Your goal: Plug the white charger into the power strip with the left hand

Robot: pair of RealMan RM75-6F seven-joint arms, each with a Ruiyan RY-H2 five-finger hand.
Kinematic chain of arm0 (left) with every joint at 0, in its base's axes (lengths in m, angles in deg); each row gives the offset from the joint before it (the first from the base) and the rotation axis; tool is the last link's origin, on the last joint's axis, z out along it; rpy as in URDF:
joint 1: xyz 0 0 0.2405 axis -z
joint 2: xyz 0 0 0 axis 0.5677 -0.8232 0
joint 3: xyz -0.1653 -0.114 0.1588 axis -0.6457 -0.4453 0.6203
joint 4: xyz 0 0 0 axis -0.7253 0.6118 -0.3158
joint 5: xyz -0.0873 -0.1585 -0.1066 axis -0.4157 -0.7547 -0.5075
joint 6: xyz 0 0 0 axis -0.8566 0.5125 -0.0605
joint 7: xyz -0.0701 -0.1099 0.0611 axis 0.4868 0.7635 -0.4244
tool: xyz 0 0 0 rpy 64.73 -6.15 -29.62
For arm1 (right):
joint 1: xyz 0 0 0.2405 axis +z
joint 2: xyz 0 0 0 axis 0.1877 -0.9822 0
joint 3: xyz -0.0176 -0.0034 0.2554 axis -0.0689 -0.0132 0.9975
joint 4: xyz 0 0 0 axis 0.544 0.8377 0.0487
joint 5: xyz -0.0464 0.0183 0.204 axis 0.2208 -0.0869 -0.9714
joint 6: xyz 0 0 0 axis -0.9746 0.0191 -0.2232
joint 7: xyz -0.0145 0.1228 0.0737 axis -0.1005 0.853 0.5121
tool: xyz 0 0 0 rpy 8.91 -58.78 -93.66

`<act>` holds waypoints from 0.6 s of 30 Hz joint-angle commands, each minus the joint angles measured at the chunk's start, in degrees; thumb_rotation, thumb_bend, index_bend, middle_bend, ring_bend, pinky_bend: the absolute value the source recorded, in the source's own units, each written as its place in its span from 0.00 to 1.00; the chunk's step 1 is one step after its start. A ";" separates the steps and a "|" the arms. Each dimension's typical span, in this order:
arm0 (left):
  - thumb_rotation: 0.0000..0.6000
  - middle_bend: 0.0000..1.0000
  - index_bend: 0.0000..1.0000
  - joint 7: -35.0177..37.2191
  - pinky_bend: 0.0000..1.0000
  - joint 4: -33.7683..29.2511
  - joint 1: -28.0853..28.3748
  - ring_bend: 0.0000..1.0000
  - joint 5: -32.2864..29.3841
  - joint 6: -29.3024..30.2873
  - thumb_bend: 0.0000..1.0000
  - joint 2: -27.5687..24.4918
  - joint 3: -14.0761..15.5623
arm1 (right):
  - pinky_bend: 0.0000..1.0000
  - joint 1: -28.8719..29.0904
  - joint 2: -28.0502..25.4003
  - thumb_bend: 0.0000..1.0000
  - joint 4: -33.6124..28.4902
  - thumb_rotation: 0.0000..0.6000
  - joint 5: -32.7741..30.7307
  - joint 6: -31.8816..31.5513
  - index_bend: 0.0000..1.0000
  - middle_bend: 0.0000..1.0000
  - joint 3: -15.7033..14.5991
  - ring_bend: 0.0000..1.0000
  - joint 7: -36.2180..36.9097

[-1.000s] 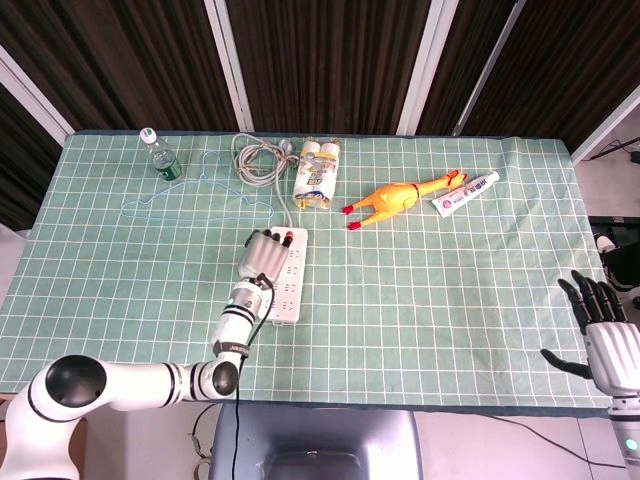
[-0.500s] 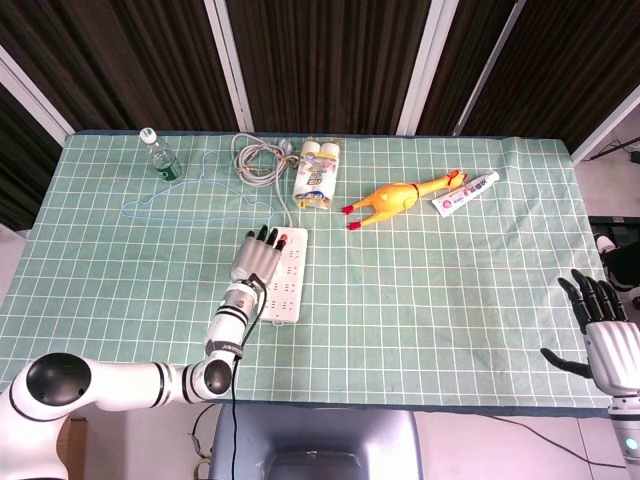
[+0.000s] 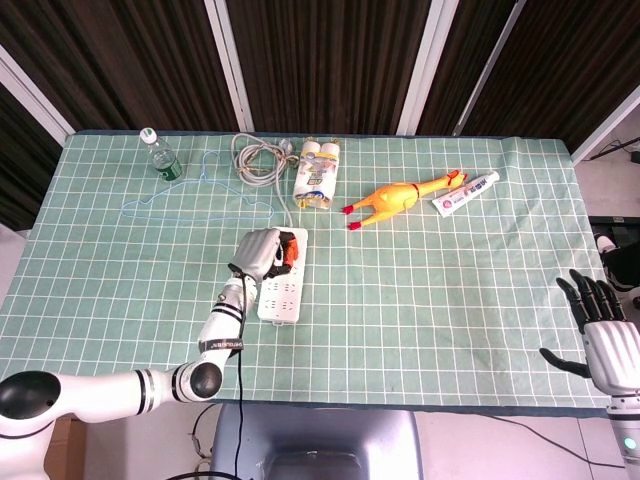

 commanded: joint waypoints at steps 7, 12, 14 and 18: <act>1.00 0.98 0.93 44.03 0.86 4.77 -11.21 0.84 3.85 -20.50 1.00 4.13 -16.80 | 0.12 -0.08 0.03 0.00 0.23 1.00 -0.29 0.11 0.00 0.05 0.01 0.00 0.16; 1.00 0.98 0.93 49.69 0.86 8.98 -11.89 0.85 6.12 -24.90 1.00 5.76 -17.69 | 0.12 -0.19 0.17 0.00 0.47 1.00 -0.41 0.11 0.00 0.05 -0.03 0.00 0.32; 1.00 0.98 0.93 51.08 0.86 10.67 -11.97 0.85 7.59 -25.62 1.00 6.44 -17.74 | 0.12 -0.24 0.15 0.00 0.50 1.00 -0.39 0.04 0.00 0.05 -0.05 0.00 0.34; 1.00 0.98 0.93 54.20 0.86 12.68 -12.29 0.85 9.19 -26.48 1.00 7.63 -18.51 | 0.12 -0.32 0.10 0.00 0.49 1.00 -0.58 0.05 0.00 0.05 -0.02 0.00 0.35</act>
